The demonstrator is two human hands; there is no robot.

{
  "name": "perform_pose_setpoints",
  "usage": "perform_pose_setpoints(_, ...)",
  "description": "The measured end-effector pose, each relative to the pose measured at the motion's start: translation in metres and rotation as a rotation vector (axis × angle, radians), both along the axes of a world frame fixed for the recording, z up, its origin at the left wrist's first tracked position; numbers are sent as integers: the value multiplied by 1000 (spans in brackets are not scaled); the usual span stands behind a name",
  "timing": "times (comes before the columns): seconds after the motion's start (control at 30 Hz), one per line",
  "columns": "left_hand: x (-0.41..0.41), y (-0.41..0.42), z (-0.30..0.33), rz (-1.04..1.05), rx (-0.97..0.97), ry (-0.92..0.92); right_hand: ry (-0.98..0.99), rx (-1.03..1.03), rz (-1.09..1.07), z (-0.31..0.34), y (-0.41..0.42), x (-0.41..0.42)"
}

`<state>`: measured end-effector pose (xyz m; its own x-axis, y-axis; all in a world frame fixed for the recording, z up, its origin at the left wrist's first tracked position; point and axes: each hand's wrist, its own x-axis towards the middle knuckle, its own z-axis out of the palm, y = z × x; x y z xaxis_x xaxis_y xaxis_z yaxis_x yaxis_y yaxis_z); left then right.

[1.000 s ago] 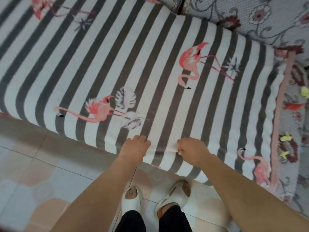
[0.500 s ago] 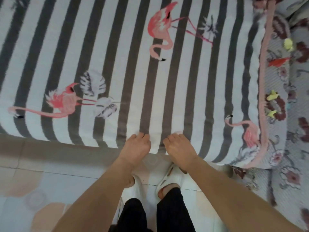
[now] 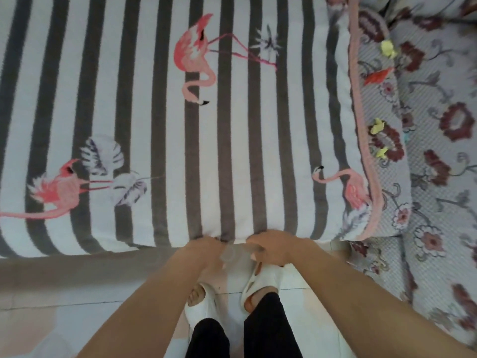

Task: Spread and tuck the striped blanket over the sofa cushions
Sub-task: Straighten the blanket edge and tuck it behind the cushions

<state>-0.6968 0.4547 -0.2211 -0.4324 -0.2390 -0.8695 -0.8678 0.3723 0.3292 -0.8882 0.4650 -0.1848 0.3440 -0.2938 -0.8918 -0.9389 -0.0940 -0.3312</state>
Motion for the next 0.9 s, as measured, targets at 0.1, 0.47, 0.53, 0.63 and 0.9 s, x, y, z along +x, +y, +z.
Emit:
perform_pose_setpoints(0.1,-1,10,-17,-40,-61,-40,66,52,-95,-25,11,-3)
perform_pose_setpoints(0.47,-38,-21,46,51,-287,172,25,-303,-182,37,7,-32)
perform_pose_setpoints(0.53,-59,-39,71,111,-393,272,62,-406,-246,61,-5,-52)
perform_pose_setpoints(0.63,-93,-63,99,158,-488,386,98,-543,-313,85,-27,-86)
perform_pose_setpoints(0.9,-195,-113,102,185,-527,467,99,-709,-370,69,-75,-186)
